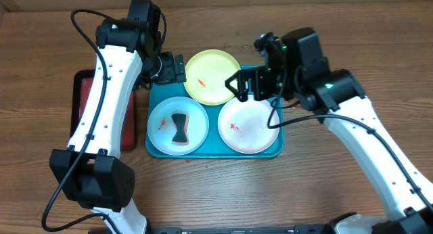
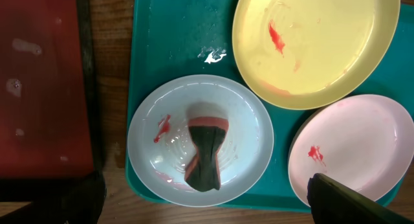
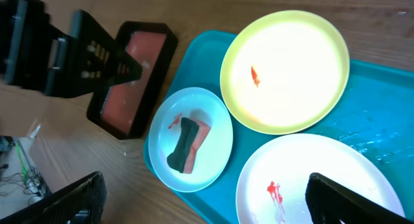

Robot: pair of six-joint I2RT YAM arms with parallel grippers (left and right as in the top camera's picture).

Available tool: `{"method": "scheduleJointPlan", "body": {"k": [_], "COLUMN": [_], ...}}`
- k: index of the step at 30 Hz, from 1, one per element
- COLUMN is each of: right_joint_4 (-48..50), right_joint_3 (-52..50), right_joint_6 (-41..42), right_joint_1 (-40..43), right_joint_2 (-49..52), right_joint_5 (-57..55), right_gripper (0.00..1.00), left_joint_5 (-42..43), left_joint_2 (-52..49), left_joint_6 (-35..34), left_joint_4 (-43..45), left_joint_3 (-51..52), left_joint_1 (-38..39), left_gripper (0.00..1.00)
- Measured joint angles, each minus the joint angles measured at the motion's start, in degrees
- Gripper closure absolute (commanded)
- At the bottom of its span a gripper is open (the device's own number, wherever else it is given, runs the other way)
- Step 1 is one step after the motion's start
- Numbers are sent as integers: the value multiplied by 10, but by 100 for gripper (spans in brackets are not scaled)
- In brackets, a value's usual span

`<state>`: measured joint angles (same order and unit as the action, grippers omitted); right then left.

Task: Clean dirty plates on tray and stack at the side
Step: 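Reach the right gripper to the light blue plate's rim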

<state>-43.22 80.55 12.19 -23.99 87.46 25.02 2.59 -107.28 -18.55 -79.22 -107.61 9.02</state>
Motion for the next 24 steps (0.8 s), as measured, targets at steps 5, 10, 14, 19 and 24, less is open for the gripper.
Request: {"method": "scheduleJointPlan", "body": {"k": [5,10,14,19,24], "right_joint_4": [65,73,80,103,106], "right_joint_3": [0,0,0,0,0], "right_joint_6": [33,57,63,78,105], "right_joint_1": [-12,-25,-59,-106,-136], "right_joint_2": [9,29,83,167,218], "right_joint_5": [-12,-28,-45,-80,-125], "right_gripper": [65,64,62,60,66], "left_joint_5": [0,0,0,2,2], "left_joint_2": [0,0,0,0,0], "left_joint_6": [0,0,-2,-9,-9], "left_joint_4": [0,1,1,1,0], "left_joint_3": [0,0,0,0,0], "left_joint_1": [0,0,0,0,0], "left_gripper": [0,0,0,0,0]}}
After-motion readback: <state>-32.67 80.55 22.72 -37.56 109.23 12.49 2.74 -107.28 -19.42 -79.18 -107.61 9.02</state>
